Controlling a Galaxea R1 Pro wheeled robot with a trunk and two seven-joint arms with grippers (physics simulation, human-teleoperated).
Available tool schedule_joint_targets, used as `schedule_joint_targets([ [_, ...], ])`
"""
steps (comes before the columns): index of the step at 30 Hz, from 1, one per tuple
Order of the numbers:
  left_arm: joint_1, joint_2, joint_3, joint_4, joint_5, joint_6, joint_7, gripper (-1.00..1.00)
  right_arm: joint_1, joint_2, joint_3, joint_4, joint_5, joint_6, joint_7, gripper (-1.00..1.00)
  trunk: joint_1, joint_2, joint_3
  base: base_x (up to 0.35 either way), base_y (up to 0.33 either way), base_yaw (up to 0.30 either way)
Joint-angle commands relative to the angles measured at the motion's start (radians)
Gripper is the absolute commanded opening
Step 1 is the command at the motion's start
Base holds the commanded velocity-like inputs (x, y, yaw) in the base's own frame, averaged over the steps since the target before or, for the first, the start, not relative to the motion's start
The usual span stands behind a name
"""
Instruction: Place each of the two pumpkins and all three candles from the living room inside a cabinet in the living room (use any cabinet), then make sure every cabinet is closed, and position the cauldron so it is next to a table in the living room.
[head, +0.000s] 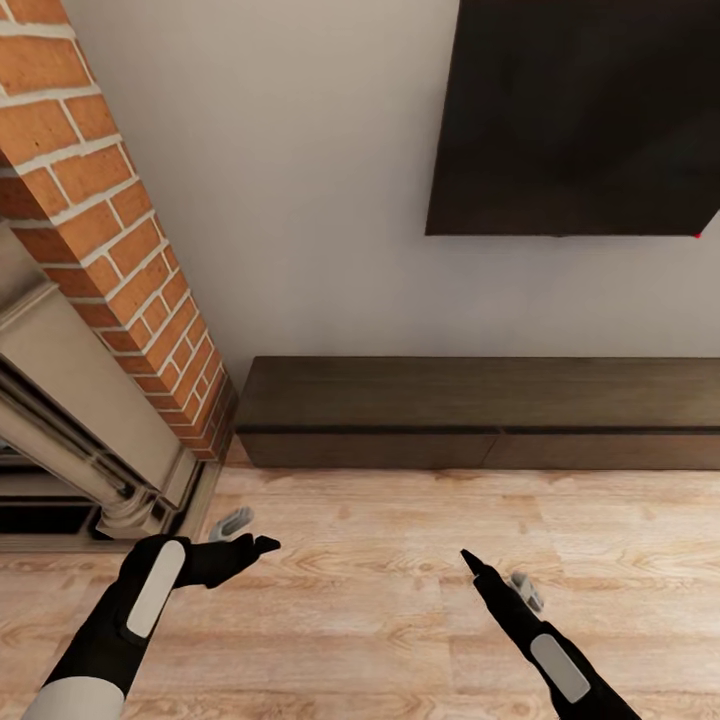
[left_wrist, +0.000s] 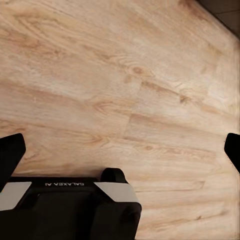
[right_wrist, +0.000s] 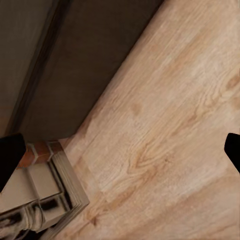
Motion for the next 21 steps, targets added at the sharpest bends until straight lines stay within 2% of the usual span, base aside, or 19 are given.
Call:
schedule_joint_targets([
  [1,0.0,0.001,0.003,-0.002,0.008,0.006,-0.006,1.0,-0.001,0.0,-0.009,-0.007,-0.011,0.006,0.005,1.0,0.004,-0.008,-0.004,0.0,0.0,0.0],
  [5,0.001,0.022,0.004,-0.003,0.088,0.007,-0.008,1.0,-0.003,0.002,-0.043,-0.029,-0.021,0.005,0.009,1.0,0.019,-0.036,-0.017,0.0,0.0,0.0],
  [9,0.0,0.07,-0.003,-0.004,0.225,0.007,-0.008,1.0,-0.007,0.009,-0.057,-0.036,-0.047,-0.007,0.009,1.0,0.035,-0.064,-0.029,0.0,0.0,0.0],
  [10,0.0,0.076,-0.003,-0.004,0.242,0.007,-0.008,1.0,-0.008,0.009,-0.057,-0.037,-0.049,-0.012,0.009,1.0,0.039,-0.071,-0.032,0.0,0.0,0.0],
  [12,0.0,0.096,-0.004,-0.003,0.298,0.007,-0.008,1.0,-0.008,0.009,-0.058,-0.038,-0.055,-0.029,0.01,1.0,0.046,-0.085,-0.039,0.0,0.0,0.0],
  [14,-0.001,0.108,-0.005,-0.003,0.334,0.007,-0.008,1.0,-0.009,0.009,-0.058,-0.039,-0.057,-0.039,0.013,1.0,0.054,-0.099,-0.045,0.0,0.0,0.0],
  [17,-0.001,0.124,-0.005,-0.003,0.368,0.007,-0.009,1.0,-0.009,0.008,-0.057,-0.038,-0.058,-0.043,0.019,1.0,0.065,-0.12,-0.054,0.0,0.0,0.0],
  [21,0.0,0.139,-0.005,-0.005,0.436,0.007,-0.011,1.0,-0.009,0.008,-0.057,-0.032,-0.056,-0.043,0.084,1.0,0.081,-0.148,-0.067,0.0,0.0,0.0],
])
